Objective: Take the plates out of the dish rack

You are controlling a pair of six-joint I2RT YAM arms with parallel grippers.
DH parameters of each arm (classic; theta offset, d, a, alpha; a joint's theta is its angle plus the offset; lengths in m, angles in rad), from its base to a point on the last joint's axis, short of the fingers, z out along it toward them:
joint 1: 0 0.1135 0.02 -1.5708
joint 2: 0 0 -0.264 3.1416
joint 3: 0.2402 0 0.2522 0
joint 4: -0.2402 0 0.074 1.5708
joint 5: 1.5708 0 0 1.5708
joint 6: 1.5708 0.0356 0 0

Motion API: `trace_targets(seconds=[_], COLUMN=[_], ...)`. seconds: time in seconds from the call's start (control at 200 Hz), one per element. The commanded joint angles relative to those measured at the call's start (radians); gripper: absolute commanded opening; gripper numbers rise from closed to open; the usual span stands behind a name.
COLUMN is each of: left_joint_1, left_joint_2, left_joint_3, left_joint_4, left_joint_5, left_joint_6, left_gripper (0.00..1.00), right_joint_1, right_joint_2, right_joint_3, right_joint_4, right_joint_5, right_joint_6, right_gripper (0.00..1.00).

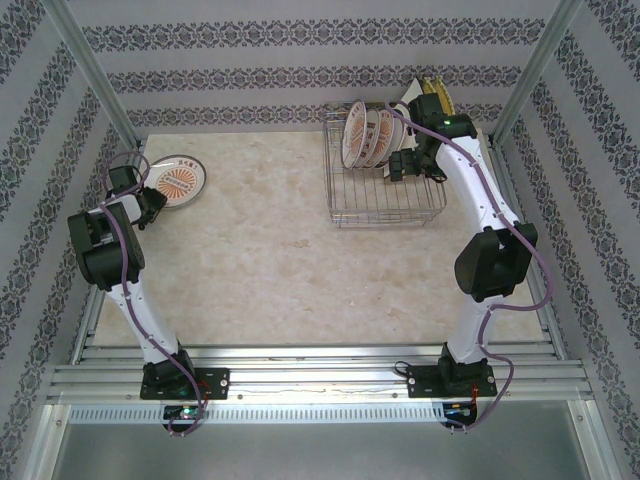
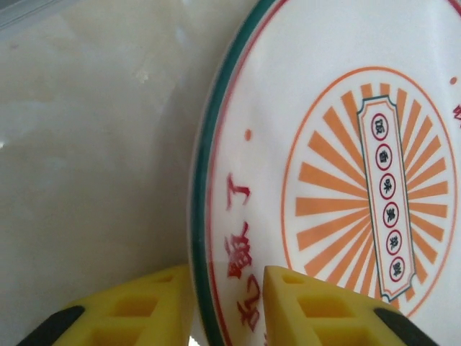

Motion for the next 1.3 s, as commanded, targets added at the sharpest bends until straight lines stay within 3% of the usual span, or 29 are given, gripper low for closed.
trace_targets(seconds=[0.0,0.045,0.11,0.185,0.395,0.71,0.884,1.094,1.294], left_joint_1=[-0.013,-0.018,-0.026,-0.04,-0.068,-0.133,-0.284,-0.46,-0.505], left_joint_2=[0.013,0.011,0.004,-0.002,-0.06,-0.217,-0.292,-0.217,-0.1], left_joint_3=[0.033,0.04,0.052,0.079,0.087,0.199,0.273,0.475,0.683], left_joint_4=[-0.1,-0.122,-0.148,-0.208,-0.295,-0.634,-0.792,-0.99,-1.13], left_joint_5=[-0.051,-0.071,-0.097,-0.142,-0.226,-0.249,-0.258,-0.236,-0.209], left_joint_6=[0.068,0.085,0.114,0.16,0.256,0.463,0.519,0.522,0.484], left_gripper=[0.36,0.42,0.64,0.81,1.0,1.0,1.0,1.0,1.0], right_joint_1=[0.012,0.011,0.013,0.014,0.015,0.015,0.024,0.057,0.091], right_joint_2=[-0.039,-0.039,-0.043,-0.048,-0.069,-0.094,-0.091,-0.049,-0.026], right_joint_3=[-0.001,-0.001,-0.002,-0.001,-0.037,-0.099,-0.126,-0.083,-0.035], right_joint_4=[0.004,0.004,0.005,0.005,0.032,0.073,0.108,0.098,0.103], right_joint_5=[-0.008,-0.009,-0.008,-0.009,-0.011,-0.021,-0.027,0.002,-0.006], right_joint_6=[-0.012,-0.012,-0.014,-0.014,-0.014,-0.019,-0.006,0.012,0.041], right_gripper=[0.98,0.98,0.98,0.98,0.98,0.98,0.98,0.98,0.98])
